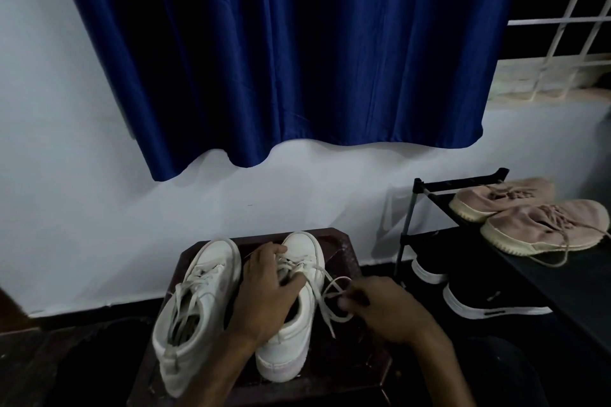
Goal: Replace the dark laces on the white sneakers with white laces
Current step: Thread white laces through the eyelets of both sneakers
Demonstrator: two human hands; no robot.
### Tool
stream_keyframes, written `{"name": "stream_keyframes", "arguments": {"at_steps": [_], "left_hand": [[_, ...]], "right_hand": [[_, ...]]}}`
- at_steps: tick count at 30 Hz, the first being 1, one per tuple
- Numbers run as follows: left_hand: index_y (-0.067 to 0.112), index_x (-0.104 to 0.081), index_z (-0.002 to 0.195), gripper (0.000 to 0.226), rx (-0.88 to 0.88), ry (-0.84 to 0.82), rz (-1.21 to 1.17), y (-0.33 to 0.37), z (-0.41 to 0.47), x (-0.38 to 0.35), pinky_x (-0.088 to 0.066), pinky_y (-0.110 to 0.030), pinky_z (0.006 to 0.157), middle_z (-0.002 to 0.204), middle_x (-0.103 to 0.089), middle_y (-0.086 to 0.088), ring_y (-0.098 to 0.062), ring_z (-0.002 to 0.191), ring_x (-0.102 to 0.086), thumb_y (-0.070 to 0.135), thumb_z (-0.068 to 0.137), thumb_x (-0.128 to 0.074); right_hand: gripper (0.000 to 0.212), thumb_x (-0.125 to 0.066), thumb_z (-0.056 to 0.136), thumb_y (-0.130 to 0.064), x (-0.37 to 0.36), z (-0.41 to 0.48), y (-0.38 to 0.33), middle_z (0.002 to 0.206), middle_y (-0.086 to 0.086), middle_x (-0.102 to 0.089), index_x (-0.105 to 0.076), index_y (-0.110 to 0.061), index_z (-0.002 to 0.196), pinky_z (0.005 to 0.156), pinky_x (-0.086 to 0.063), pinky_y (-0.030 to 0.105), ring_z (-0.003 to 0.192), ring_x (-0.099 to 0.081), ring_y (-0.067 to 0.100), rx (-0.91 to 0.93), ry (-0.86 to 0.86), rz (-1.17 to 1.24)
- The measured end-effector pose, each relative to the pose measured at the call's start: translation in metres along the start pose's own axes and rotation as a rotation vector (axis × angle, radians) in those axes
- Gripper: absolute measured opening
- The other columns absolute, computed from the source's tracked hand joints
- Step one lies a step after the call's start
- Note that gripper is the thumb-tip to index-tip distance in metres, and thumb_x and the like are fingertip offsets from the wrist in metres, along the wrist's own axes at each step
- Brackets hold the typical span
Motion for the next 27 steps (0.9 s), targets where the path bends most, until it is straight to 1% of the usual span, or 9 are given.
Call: {"name": "stream_keyframes", "arguments": {"at_steps": [3,8,11,14,16,19,23,25,27], "left_hand": [[0.031,-0.044,0.113,0.051,0.006,0.028,0.011,0.004,-0.001,0.001,-0.039,-0.031,0.100,0.114,-0.048,0.010,-0.012,0.113,-0.047,0.047,0.069,-0.065],[0.031,-0.040,0.114,0.064,0.030,0.033,-0.014,0.004,-0.003,0.001,-0.038,-0.029,0.101,0.111,-0.043,0.016,-0.009,0.114,-0.044,0.061,0.058,-0.049],[0.027,-0.043,0.111,0.053,0.022,0.064,0.014,0.006,-0.002,0.000,-0.036,-0.026,0.097,0.108,-0.043,0.013,-0.011,0.111,-0.044,0.047,0.065,-0.059],[0.022,-0.046,0.107,0.041,0.010,0.084,0.052,0.005,-0.001,0.000,-0.037,-0.028,0.095,0.104,-0.043,0.014,-0.014,0.107,-0.045,0.029,0.076,-0.070],[0.021,-0.046,0.105,0.041,-0.005,0.101,0.075,0.004,0.000,0.000,-0.038,-0.030,0.094,0.102,-0.043,0.014,-0.014,0.105,-0.046,0.028,0.075,-0.071],[0.022,-0.045,0.103,0.050,-0.016,0.106,0.079,0.006,-0.001,0.000,-0.038,-0.030,0.091,0.099,-0.042,0.016,-0.012,0.101,-0.044,0.049,0.065,-0.063],[0.023,-0.045,0.102,0.050,-0.028,0.127,0.093,0.006,-0.003,0.000,-0.035,-0.028,0.088,0.101,-0.045,0.012,-0.012,0.102,-0.043,0.052,0.065,-0.061],[0.023,-0.044,0.101,0.052,-0.042,0.157,0.115,0.006,-0.003,0.000,-0.033,-0.026,0.086,0.099,-0.044,0.012,-0.011,0.099,-0.042,0.055,0.061,-0.053],[0.023,-0.044,0.101,0.048,-0.046,0.165,0.120,0.006,-0.002,-0.001,-0.031,-0.025,0.085,0.098,-0.043,0.014,-0.011,0.099,-0.042,0.049,0.063,-0.059]], "right_hand": [[0.024,-0.055,0.091,-0.048,-0.017,0.019,-0.031,0.090,-0.009,-0.067,-0.063,-0.025,0.093,0.075,-0.051,0.031,0.081,-0.061,0.005,0.113,0.292,0.128],[0.015,-0.057,0.091,-0.038,-0.034,0.020,-0.047,0.088,-0.008,-0.066,-0.056,-0.024,0.088,0.069,-0.048,0.030,0.078,-0.060,0.007,0.126,0.364,0.148],[0.016,-0.055,0.090,-0.038,-0.010,0.003,-0.032,0.103,-0.004,-0.067,-0.060,-0.024,0.096,0.078,-0.049,0.030,0.096,-0.063,0.016,0.060,0.054,-0.118],[0.012,-0.064,0.085,-0.037,0.013,-0.012,-0.010,0.110,-0.011,-0.066,-0.068,-0.033,0.096,0.089,-0.050,0.030,0.102,-0.063,0.011,-0.056,-0.252,-0.195],[0.009,-0.064,0.082,-0.046,0.013,-0.008,-0.012,0.100,-0.012,-0.067,-0.064,-0.036,0.083,0.083,-0.052,0.030,0.092,-0.063,0.008,-0.045,-0.128,-0.173],[0.037,-0.051,0.082,-0.062,-0.004,0.012,-0.034,0.085,-0.009,-0.068,-0.061,-0.027,0.085,0.070,-0.052,0.033,0.077,-0.063,0.008,0.037,0.215,0.053],[0.016,-0.058,0.089,-0.039,-0.028,0.023,-0.049,0.093,-0.006,-0.067,-0.057,-0.023,0.090,0.071,-0.050,0.032,0.086,-0.062,0.012,0.101,0.315,0.081],[0.014,-0.058,0.088,-0.038,-0.016,0.011,-0.040,0.097,-0.004,-0.067,-0.060,-0.024,0.092,0.073,-0.049,0.030,0.092,-0.063,0.016,0.062,0.196,-0.061],[0.018,-0.061,0.087,-0.037,0.006,-0.004,-0.025,0.103,-0.006,-0.067,-0.067,-0.027,0.100,0.081,-0.050,0.029,0.100,-0.064,0.015,-0.027,-0.127,-0.224]]}}
Point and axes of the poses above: each hand's wrist, its own z-axis towards the middle knuckle, its own x-axis out of the back of the hand, y = z × x, the point moved 1 cm from there along z, towards the middle knuckle
